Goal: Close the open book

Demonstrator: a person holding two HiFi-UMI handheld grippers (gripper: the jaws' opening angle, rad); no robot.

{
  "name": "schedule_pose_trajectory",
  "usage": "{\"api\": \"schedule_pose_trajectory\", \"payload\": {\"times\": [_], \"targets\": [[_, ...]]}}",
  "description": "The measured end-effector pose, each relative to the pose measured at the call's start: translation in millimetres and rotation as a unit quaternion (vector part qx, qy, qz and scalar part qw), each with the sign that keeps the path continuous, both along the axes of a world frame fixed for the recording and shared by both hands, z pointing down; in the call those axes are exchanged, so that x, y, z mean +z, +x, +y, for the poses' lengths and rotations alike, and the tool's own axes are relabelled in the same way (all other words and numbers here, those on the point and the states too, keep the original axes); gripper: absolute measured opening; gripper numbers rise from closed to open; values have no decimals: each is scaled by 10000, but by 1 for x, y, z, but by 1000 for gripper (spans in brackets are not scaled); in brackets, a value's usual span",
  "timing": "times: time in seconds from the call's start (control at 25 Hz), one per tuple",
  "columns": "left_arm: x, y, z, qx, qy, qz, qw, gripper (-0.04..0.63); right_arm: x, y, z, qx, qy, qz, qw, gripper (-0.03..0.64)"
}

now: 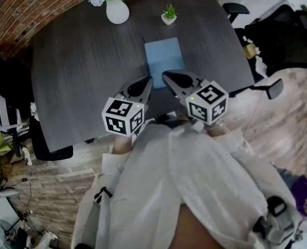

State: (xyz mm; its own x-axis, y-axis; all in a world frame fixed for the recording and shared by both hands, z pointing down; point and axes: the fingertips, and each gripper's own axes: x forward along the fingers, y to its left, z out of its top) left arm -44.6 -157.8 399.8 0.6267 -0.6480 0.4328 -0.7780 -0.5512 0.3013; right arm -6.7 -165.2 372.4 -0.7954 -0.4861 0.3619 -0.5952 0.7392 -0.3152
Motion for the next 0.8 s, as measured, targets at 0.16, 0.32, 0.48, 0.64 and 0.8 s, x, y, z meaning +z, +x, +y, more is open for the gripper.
{"api": "schedule_pose_trajectory", "payload": {"times": [0.16, 0.32, 0.48, 0.64, 0.8], "targets": [[1, 2, -1, 30, -36, 39, 10000, 5, -1, 0, -1, 13, -42, -70, 10000, 5], [2, 1, -2, -10, -65, 58, 10000, 5, -3, 1, 0, -9, -48, -82, 10000, 5], [2, -1, -3, -45, -96, 124, 9999, 5, 1, 3, -2, 16, -63, -90, 9999, 5], [0, -2, -3, -88, -149, 248, 9995, 5, 3, 3, 0, -14, -121, -101, 9999, 5], [-4, -1, -2, -92, -148, 262, 9995, 5, 4, 4, 3, -66, -170, -117, 9998, 5]]}}
